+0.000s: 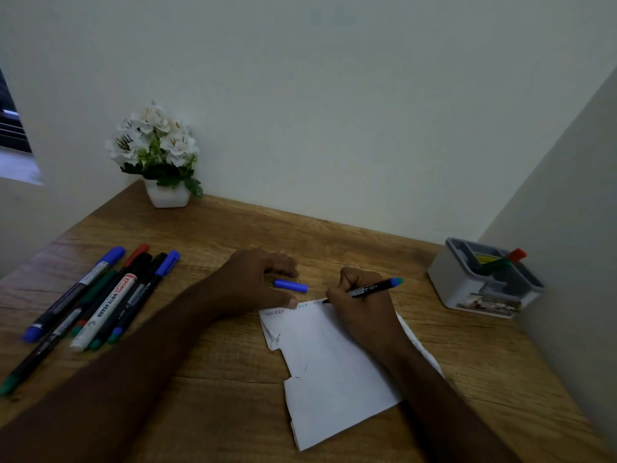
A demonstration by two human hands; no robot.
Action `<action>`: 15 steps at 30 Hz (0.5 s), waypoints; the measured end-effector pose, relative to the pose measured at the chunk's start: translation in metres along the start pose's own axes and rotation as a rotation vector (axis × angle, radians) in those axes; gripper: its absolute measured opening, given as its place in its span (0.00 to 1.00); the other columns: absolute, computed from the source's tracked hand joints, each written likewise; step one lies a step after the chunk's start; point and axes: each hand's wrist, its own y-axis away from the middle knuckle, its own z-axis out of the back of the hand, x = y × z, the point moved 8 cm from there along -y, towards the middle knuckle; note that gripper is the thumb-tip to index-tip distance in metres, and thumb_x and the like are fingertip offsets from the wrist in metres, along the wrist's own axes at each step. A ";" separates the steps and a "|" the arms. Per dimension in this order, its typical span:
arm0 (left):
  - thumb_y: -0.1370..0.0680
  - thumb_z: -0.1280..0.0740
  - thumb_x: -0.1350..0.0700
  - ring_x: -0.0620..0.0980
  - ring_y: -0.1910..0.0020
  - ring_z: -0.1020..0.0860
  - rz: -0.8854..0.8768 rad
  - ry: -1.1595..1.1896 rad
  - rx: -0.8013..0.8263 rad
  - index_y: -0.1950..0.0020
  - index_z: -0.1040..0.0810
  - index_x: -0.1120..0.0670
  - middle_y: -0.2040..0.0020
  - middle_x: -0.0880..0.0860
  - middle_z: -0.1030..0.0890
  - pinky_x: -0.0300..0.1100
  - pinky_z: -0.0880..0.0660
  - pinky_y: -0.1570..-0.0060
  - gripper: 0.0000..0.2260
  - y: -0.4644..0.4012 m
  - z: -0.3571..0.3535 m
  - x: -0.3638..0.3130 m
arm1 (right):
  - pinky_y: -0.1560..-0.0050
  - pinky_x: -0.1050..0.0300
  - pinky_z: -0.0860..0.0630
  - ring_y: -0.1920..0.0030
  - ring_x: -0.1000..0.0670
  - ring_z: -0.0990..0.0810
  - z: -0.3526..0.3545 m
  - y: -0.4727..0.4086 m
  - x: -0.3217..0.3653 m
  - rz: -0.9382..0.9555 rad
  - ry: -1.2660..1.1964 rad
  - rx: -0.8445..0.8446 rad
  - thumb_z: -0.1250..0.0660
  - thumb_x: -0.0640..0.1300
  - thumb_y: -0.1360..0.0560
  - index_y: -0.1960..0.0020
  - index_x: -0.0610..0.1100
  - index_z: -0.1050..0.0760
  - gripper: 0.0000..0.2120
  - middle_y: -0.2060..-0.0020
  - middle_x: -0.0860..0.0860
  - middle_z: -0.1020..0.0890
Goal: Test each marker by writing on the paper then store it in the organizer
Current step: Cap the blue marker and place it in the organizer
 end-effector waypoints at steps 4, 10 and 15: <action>0.43 0.29 0.31 0.39 0.28 0.34 0.008 0.004 -0.009 0.39 0.20 0.43 0.31 0.42 0.25 0.50 0.37 0.27 0.35 -0.001 0.000 0.003 | 0.71 0.57 0.35 0.73 0.58 0.33 0.000 -0.001 0.000 -0.002 0.012 -0.008 0.32 0.35 0.33 0.73 0.46 0.36 0.17 0.77 0.55 0.31; 0.38 0.23 0.38 0.40 0.28 0.34 -0.003 -0.007 -0.009 0.39 0.20 0.44 0.32 0.42 0.25 0.46 0.36 0.28 0.30 -0.002 -0.001 0.002 | 0.71 0.54 0.37 0.72 0.55 0.34 0.001 -0.001 -0.001 0.003 -0.006 -0.002 0.33 0.39 0.35 0.73 0.47 0.38 0.15 0.77 0.54 0.33; 0.37 0.23 0.39 0.39 0.29 0.33 -0.003 -0.010 -0.014 0.39 0.20 0.44 0.32 0.42 0.25 0.47 0.36 0.28 0.28 -0.002 0.000 0.002 | 0.71 0.55 0.35 0.73 0.57 0.33 0.000 -0.001 -0.001 0.002 0.011 0.003 0.32 0.39 0.33 0.73 0.47 0.36 0.15 0.76 0.55 0.31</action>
